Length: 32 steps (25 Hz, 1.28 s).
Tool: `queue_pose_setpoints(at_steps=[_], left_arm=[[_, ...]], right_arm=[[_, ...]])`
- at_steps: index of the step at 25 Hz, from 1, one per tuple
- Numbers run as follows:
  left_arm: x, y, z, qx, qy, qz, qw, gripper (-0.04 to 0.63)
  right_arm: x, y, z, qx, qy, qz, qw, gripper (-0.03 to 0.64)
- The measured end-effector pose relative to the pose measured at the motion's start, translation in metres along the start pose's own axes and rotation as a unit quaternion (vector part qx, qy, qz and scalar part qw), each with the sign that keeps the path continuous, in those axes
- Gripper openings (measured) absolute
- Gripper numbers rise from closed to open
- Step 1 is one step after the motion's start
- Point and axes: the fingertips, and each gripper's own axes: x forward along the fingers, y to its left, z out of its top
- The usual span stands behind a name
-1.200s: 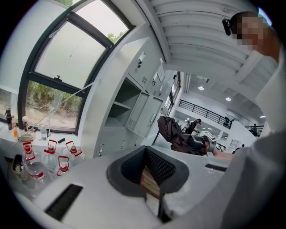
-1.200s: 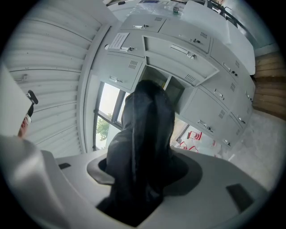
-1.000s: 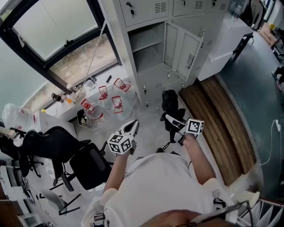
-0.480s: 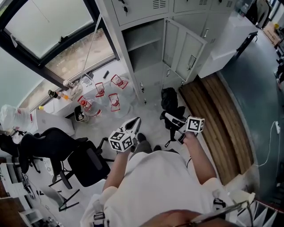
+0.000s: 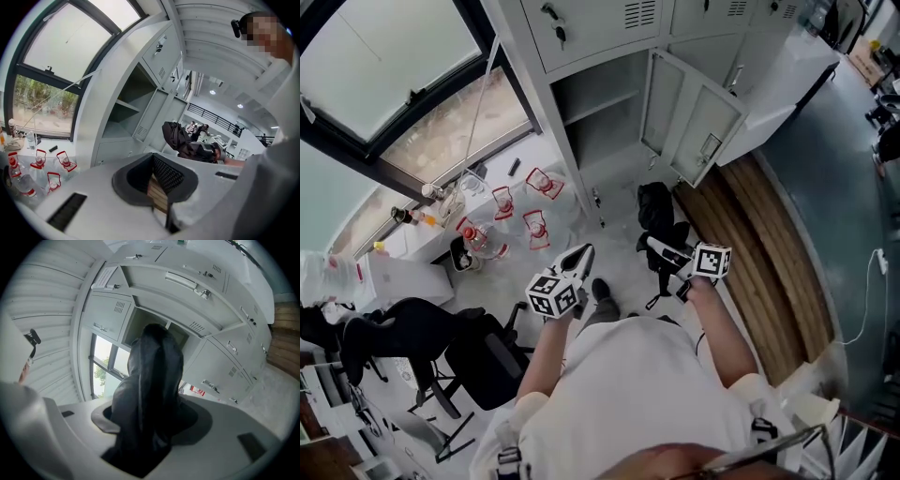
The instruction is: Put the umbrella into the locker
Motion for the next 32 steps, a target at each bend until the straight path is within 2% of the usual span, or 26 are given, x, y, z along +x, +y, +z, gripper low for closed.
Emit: queue_pose_setpoints(at_steps=[9,12,18,24,30,32], left_arm=[[0.016,0.063,0.038,-0.005,0.002,-0.01,0.9999,0.003],[0.019,0.085,0.053,-0.004,0.002,-0.014,0.9999,0.005],[0.026,0.117,0.072,0.003,0.005,-0.024,0.9997,0.005],[0.036,0.13,0.08,-0.003,0.005,-0.022,0.9997,0.005],[0.052,0.138,0.079,-0.013,0.003,0.0,0.9999,0.005],[0.057,0.138,0.081,-0.018,-0.002,0.012,0.9998,0.005]], right_arm=[[0.063,-0.009,0.039,0.006,-0.018,-0.009,1.0,0.265],[0.082,-0.019,0.051,-0.004,-0.02,-0.042,0.999,0.265],[0.111,-0.034,0.069,-0.057,-0.025,-0.089,0.994,0.262],[0.129,-0.047,0.079,-0.106,-0.004,-0.13,0.986,0.262],[0.142,-0.061,0.094,-0.148,0.026,-0.143,0.978,0.262],[0.147,-0.071,0.099,-0.168,0.049,-0.154,0.972,0.262]])
